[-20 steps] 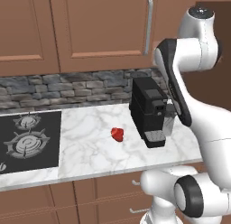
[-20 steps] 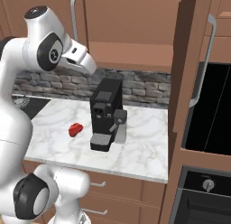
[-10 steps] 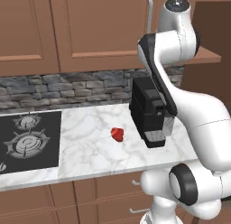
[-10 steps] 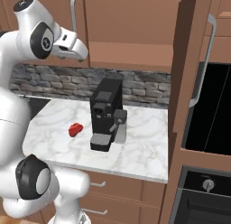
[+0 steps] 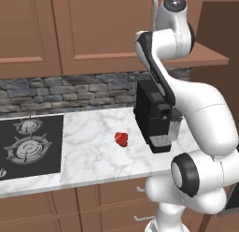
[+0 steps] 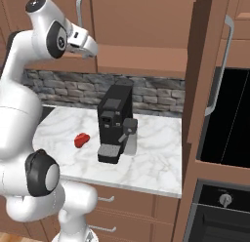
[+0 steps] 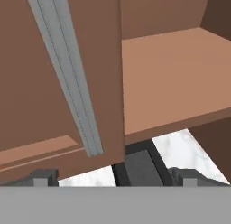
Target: Retrieve the tupperware from the cabinet, then place the raw meat into the tupperware to avoid contamination.
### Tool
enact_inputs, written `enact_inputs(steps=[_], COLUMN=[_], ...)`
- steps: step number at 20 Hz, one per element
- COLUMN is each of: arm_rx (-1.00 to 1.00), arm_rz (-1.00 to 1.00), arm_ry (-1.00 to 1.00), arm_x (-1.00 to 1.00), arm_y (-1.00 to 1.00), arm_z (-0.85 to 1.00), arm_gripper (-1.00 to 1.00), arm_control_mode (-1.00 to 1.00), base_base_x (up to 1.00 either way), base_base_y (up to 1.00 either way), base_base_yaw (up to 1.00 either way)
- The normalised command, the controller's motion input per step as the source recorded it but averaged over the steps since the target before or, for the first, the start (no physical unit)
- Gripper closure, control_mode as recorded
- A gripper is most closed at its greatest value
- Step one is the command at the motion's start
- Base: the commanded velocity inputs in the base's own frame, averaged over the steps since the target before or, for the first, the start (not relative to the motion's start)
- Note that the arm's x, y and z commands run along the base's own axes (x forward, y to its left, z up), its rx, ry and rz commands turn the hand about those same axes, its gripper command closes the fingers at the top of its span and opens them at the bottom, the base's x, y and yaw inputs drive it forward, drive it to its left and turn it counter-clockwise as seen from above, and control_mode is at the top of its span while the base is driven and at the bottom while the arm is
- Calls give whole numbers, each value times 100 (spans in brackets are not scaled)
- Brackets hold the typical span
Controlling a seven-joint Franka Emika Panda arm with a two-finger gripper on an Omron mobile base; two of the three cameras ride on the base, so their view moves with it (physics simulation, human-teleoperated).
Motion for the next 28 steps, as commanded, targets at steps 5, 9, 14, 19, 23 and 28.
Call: enact_inputs(steps=[5, 9, 14, 19, 23, 28], arm_rx=[-3, -4, -2, 1, 4, 1], arm_rz=[4, 6, 5, 3, -3, -11], arm_ry=[3, 7, 2, -6, -18, -28], arm_x=[49, 58, 47, 28, 2, -9], arm_y=[4, 2, 0, 2, 15, 30], arm_z=[20, 11, -1, -14, -17, -12], arm_gripper=[-100, -100, -100, 100, 100, 100], arm_control_mode=[-100, -100, -100, -100, -100, -100], base_base_x=[0, 0, 0, 0, 0, 0], base_base_y=[0, 0, 0, 0, 0, 0], base_base_yaw=[0, 0, 0, 0, 0, 0])
